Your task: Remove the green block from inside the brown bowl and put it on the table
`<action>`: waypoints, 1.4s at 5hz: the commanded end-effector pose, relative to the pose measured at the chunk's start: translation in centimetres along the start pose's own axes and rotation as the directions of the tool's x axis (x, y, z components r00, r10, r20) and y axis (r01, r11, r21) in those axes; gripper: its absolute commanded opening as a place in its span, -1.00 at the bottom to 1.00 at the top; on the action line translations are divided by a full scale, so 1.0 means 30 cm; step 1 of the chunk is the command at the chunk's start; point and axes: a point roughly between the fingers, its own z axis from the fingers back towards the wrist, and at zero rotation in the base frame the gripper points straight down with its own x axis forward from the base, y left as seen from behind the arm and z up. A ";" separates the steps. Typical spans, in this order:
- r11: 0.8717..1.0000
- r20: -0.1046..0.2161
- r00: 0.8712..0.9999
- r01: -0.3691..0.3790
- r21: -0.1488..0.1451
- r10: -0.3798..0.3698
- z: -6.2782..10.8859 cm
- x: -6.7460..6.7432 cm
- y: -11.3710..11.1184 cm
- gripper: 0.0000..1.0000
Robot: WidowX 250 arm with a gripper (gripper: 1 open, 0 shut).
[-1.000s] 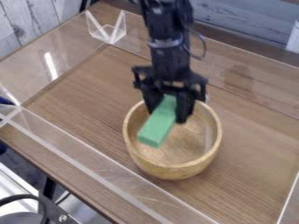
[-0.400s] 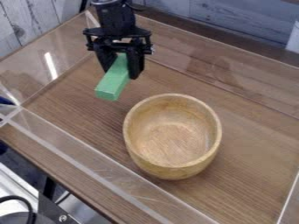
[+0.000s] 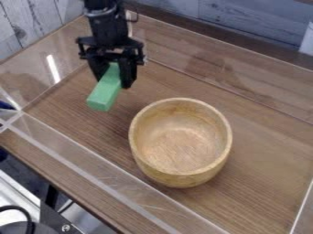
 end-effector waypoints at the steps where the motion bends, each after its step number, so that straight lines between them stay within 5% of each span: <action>1: 1.000 0.032 0.999 0.002 0.031 -0.003 -0.009 -0.006 0.036 -1.00; 2: 0.999 0.027 1.000 0.001 0.045 -0.002 -0.055 -0.010 0.072 -1.00; 3: 0.999 0.055 0.998 0.010 0.040 -0.013 0.001 0.002 0.022 -1.00; 7: 0.998 0.043 0.999 -0.001 0.059 -0.001 -0.056 0.006 0.054 -1.00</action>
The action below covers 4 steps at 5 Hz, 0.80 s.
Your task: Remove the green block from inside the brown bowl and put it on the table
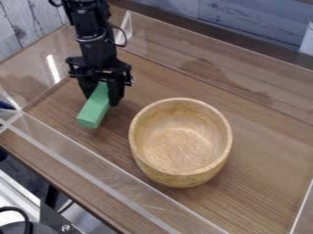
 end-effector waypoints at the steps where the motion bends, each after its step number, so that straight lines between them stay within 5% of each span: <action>1: 1.000 0.033 0.999 -0.009 0.016 0.009 0.020 0.024 0.024 -1.00; 4: 0.999 0.024 0.999 -0.029 0.024 0.029 -0.015 0.042 0.052 -1.00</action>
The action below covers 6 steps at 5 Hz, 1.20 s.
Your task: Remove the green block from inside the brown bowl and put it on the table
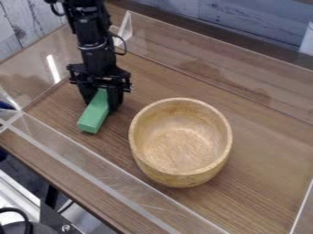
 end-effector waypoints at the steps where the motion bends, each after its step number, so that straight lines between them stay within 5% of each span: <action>1: 1.000 0.043 0.999 -0.008 0.017 0.008 0.044 0.029 0.018 1.00; 3: 1.000 0.078 0.997 -0.001 0.010 0.000 0.138 0.032 -0.009 1.00; 6: 0.999 0.164 0.986 0.041 0.013 -0.043 0.425 0.028 -0.122 1.00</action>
